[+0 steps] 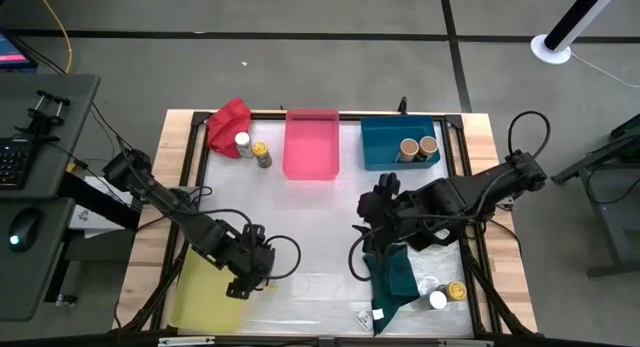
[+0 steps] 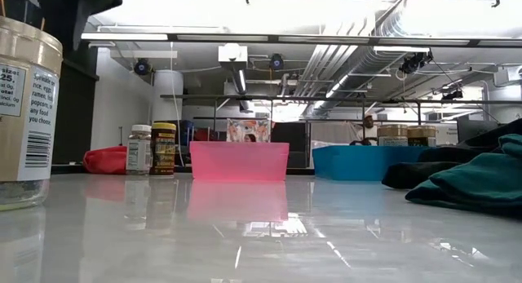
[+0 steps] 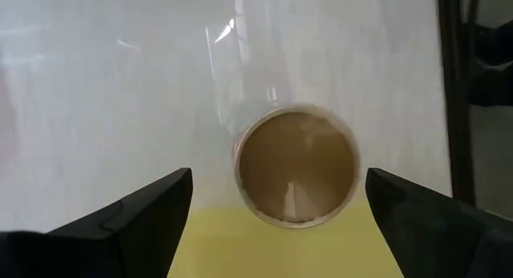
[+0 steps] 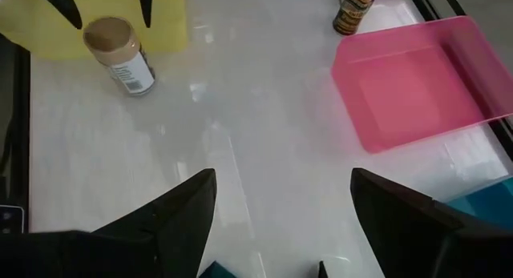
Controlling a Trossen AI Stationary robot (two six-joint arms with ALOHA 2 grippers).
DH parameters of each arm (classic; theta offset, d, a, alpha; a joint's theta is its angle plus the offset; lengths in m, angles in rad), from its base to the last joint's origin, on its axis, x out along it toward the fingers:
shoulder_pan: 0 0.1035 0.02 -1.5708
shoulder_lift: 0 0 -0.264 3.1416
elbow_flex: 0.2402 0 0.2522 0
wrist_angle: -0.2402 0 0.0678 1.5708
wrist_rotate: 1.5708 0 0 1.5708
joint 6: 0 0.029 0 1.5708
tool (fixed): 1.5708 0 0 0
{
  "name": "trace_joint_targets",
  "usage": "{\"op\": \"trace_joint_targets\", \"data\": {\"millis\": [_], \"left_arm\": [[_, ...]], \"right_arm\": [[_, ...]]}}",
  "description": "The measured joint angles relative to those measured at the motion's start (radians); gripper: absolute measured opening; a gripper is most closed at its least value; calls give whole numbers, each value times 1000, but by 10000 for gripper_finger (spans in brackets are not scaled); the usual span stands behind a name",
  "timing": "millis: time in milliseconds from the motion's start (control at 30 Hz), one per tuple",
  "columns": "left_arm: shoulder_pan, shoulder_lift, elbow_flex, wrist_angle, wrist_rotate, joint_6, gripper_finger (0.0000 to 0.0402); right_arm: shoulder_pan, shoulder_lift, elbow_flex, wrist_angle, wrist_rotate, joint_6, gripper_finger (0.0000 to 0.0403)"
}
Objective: Sort spices by type
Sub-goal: Put the gold seasoning bottle into the blue bin
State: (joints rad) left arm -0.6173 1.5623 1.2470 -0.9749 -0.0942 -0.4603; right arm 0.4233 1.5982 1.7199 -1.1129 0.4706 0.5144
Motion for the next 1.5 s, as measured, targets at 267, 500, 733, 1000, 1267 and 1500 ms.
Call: {"op": "trace_joint_targets", "data": {"millis": [267, 500, 733, 1000, 1267, 1500], "left_arm": [[2, 0, -36, 61, 34, 17, 358], [2, 10, -30, 53, 60, 52, 358], [2, -11, 32, 32, 65, 89, 358], [-23, 47, 34, 33, 76, 140, 358], [-15, 101, 31, 20, 9, 184, 358], [-6, 76, 33, 7, 14, 212, 358]], "right_arm": [[-22, 0, 0, -6, 0, -23, 284], [-45, 0, 0, -6, -6, -18, 284], [-46, 0, 0, -8, -10, -21, 284], [-53, 0, 0, -13, -9, 4, 284], [-53, 0, 0, -13, -10, 29, 284], [-53, 0, 0, -12, -10, 56, 284]]}}
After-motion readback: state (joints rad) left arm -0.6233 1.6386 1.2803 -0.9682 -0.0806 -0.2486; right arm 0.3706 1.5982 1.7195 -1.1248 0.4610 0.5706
